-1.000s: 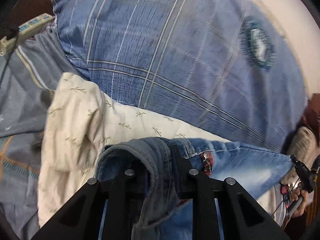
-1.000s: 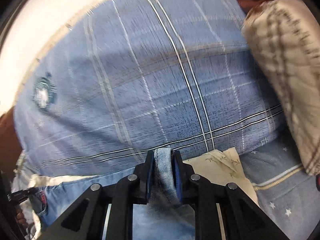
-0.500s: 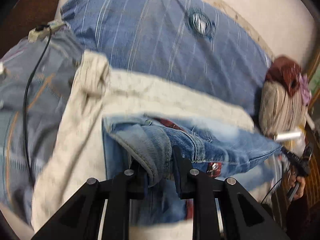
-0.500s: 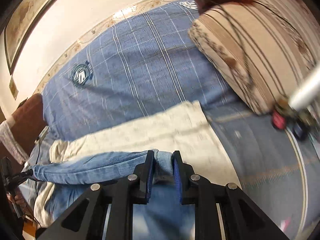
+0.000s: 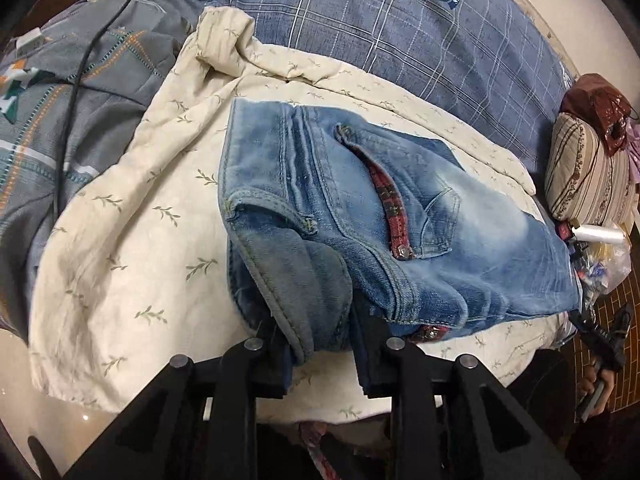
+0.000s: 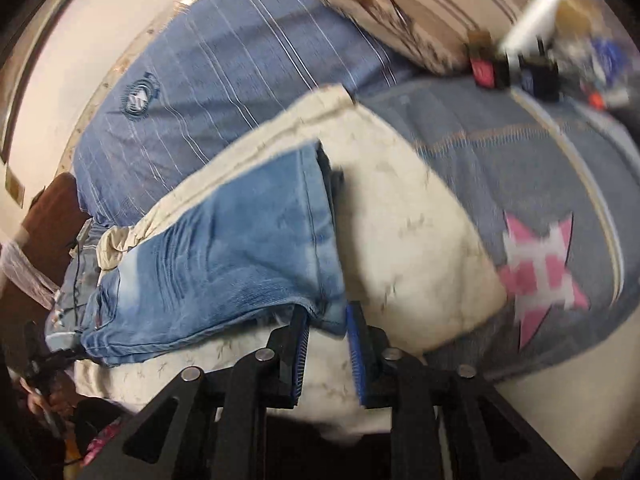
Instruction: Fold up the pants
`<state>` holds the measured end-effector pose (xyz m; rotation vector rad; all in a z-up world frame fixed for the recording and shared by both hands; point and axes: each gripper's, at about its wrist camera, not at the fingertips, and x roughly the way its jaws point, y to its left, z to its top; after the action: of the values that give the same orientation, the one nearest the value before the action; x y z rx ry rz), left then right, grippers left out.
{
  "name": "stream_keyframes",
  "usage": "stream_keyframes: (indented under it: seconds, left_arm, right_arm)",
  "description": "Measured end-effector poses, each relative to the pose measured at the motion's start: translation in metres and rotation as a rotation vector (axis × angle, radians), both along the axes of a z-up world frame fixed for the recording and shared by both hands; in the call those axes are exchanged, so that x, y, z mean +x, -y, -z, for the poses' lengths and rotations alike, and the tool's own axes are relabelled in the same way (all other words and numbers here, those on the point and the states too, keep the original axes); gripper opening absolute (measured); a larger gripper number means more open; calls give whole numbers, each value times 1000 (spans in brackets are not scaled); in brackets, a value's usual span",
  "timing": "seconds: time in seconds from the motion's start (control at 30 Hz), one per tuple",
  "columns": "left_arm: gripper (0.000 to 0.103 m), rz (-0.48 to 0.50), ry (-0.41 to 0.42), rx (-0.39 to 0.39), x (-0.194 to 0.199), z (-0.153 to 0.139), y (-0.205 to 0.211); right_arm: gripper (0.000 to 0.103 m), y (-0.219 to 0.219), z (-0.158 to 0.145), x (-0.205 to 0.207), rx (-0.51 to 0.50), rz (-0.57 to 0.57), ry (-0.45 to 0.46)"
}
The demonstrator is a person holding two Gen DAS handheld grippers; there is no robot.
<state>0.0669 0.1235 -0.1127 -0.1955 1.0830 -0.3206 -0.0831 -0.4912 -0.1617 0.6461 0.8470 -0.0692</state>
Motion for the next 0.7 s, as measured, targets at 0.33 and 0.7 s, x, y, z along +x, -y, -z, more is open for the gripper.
stream_keyframes:
  seconds: [0.33, 0.7]
  left_arm:
    - [46, -9, 131, 196, -34, -51, -2]
    - [59, 262, 251, 59, 10, -52, 167]
  right_arm:
    - [75, 47, -57, -19, 39, 91, 168]
    - [83, 48, -26, 107, 97, 11, 38]
